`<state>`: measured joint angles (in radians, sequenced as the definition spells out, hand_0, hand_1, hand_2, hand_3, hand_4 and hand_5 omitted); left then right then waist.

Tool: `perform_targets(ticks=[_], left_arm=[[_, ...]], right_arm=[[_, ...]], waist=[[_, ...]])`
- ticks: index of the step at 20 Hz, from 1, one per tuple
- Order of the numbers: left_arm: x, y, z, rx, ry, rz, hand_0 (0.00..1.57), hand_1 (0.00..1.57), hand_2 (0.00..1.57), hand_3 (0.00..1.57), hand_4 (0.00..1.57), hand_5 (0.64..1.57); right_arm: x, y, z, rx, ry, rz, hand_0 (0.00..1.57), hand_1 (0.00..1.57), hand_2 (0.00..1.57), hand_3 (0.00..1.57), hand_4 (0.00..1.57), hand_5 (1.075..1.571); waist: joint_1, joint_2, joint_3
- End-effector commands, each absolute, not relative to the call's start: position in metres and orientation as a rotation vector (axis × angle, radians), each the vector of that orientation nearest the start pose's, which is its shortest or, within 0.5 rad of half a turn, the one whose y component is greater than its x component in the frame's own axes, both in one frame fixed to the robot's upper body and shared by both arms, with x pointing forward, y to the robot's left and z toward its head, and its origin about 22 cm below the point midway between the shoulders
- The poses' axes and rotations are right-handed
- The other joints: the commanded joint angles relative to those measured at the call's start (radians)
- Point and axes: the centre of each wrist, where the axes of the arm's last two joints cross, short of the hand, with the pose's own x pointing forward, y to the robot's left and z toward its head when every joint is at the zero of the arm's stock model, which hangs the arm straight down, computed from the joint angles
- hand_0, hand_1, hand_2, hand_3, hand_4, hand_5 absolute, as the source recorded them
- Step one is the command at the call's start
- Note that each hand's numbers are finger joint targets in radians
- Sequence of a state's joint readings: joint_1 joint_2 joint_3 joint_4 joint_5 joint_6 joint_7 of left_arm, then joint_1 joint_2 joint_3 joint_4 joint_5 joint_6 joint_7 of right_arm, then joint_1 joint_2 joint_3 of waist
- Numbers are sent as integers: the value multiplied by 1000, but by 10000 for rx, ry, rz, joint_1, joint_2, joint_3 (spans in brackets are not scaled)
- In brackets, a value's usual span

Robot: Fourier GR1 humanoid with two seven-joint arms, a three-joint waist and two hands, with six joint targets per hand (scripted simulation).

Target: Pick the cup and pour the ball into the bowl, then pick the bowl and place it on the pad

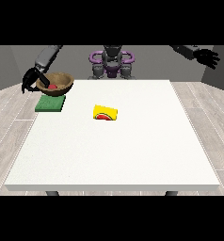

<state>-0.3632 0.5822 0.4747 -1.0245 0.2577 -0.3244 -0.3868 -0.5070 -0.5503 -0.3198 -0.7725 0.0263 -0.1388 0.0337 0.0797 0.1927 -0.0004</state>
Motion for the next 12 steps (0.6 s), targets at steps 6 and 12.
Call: perform_targets(ticks=[6, 12], left_arm=[[285, 498, 107, 2477, -20018, 288, 0, 0, 0, 0, 1189, 1558], [283, 499, 108, 2441, -20227, 161, 0, 0, 0, 0, 1174, 1549]], right_arm=[[334, -469, 78, -7583, -13116, -3176, 1571, 1571, 1571, 709, 0, 1560], [331, -473, 65, -7131, -12756, -2402, 420, 420, 562, 917, 0, 1518]], waist=[[175, 619, 12], [203, 593, 8]])
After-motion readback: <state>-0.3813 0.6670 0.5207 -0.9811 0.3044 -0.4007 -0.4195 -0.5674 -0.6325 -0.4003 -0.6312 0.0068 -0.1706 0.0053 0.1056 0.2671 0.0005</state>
